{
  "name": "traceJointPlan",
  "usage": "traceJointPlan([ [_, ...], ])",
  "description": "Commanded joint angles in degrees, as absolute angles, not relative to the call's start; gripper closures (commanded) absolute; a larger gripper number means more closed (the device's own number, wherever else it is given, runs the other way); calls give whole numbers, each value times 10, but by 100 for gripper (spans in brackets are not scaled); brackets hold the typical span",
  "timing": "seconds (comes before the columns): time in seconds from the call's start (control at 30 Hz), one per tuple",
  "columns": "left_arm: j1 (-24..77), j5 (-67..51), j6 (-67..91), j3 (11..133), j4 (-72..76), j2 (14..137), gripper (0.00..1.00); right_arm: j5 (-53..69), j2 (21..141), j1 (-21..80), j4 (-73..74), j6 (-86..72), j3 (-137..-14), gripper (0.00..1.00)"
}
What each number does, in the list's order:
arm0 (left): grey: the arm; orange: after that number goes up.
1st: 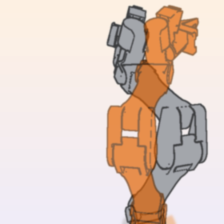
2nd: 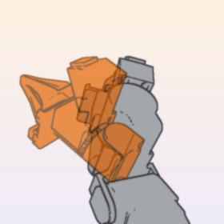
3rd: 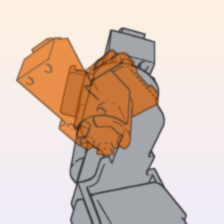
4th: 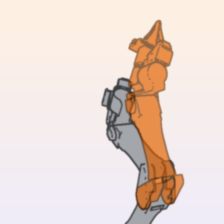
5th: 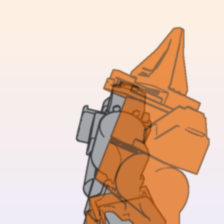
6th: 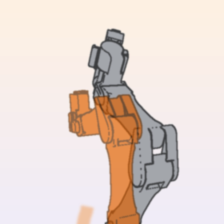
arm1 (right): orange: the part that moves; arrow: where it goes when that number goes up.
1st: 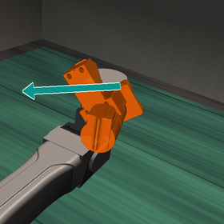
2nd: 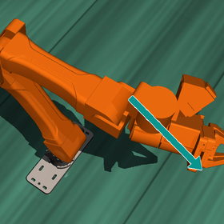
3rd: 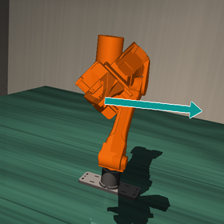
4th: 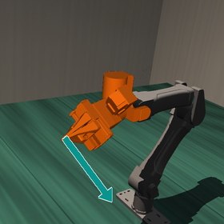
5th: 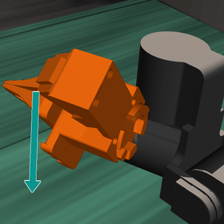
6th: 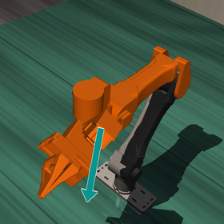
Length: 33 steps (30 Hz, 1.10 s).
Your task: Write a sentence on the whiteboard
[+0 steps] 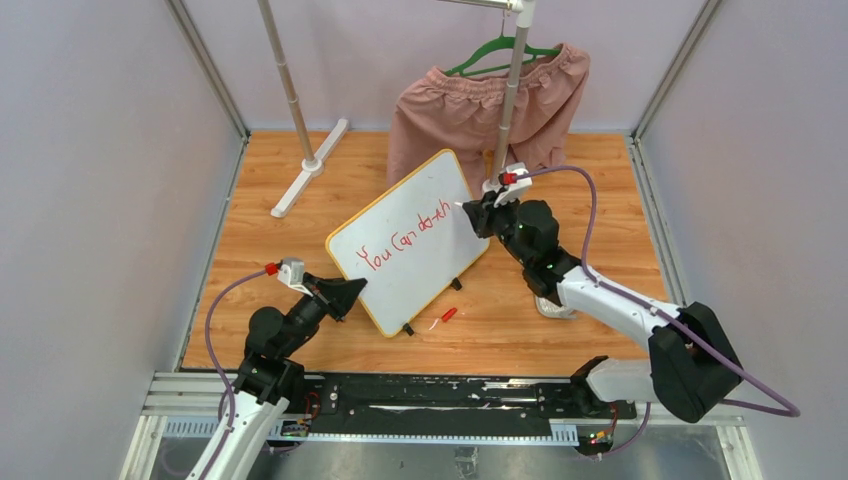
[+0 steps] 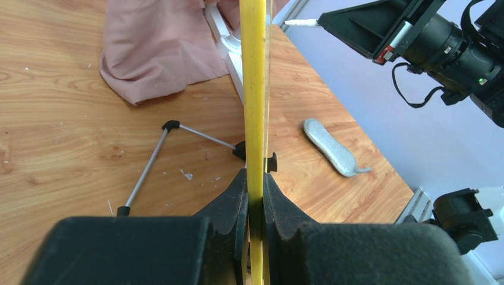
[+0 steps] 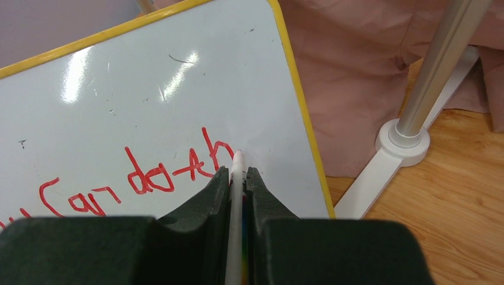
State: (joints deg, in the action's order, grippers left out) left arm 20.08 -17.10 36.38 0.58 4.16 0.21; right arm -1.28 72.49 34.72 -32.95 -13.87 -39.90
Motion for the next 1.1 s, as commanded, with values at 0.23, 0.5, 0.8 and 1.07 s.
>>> traceJointPlan([
  [0.23,207,-183,335,-37,-3,-26,100,-15,741,342,-346,-141,-423,100],
  [0.5,207,-184,334,-37,-3,-26,100,-9,750,342,-359,-142,-433,100],
  [0.8,207,-185,334,-36,12,-27,100,-9,768,341,-357,-143,-441,100],
  [1.07,207,-185,333,-37,12,-27,100,15,782,342,-352,-147,-441,100],
])
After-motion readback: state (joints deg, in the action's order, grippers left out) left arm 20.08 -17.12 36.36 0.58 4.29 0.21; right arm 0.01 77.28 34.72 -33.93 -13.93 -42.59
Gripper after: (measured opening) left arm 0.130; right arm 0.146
